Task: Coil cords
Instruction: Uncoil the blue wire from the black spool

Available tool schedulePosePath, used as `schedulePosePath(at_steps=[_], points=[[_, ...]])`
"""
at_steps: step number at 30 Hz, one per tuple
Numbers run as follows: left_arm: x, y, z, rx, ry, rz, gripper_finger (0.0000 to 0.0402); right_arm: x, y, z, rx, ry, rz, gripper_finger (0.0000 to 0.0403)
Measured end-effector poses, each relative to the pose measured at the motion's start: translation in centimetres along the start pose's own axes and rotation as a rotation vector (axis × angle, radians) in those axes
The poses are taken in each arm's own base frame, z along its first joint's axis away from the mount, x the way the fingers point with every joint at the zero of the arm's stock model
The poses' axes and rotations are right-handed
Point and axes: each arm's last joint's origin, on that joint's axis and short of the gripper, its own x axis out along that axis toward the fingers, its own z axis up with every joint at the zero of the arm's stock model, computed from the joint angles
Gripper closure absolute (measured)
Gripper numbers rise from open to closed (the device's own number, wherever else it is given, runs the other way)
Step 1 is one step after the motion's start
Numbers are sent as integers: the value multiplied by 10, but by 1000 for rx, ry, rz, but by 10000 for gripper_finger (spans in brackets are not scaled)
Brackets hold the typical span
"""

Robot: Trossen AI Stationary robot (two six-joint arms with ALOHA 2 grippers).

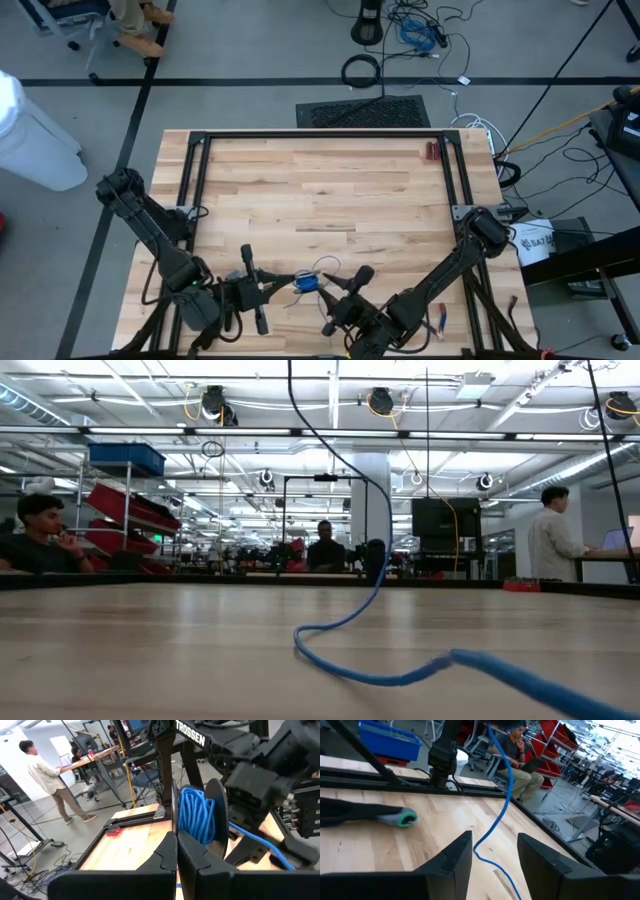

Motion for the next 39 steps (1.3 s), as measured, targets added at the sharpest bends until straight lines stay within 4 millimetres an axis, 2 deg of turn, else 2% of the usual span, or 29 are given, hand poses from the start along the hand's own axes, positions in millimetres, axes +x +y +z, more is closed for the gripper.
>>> schedulePosePath(at_steps=[4, 8, 15, 19, 29, 39], points=[[5, 2, -5, -17, 11, 11, 401, 4, 0, 4, 1, -7, -4, 267], [9, 4, -6, -33, 17, 7, 401, 11, -1, 5, 10, 9, 30, 293], [10, 4, -6, -39, 16, -15, 401, 24, -2, 7, 34, 30, 78, 363], [10, 4, -6, -38, 16, -15, 401, 19, 0, 8, 12, 23, 91, 398], [10, 4, -7, -32, 20, -16, 401, -10, 5, 7, -9, -31, 24, 337], [10, 3, -7, -37, 16, -34, 401, 4, 4, 1, -34, -11, 4, 273]])
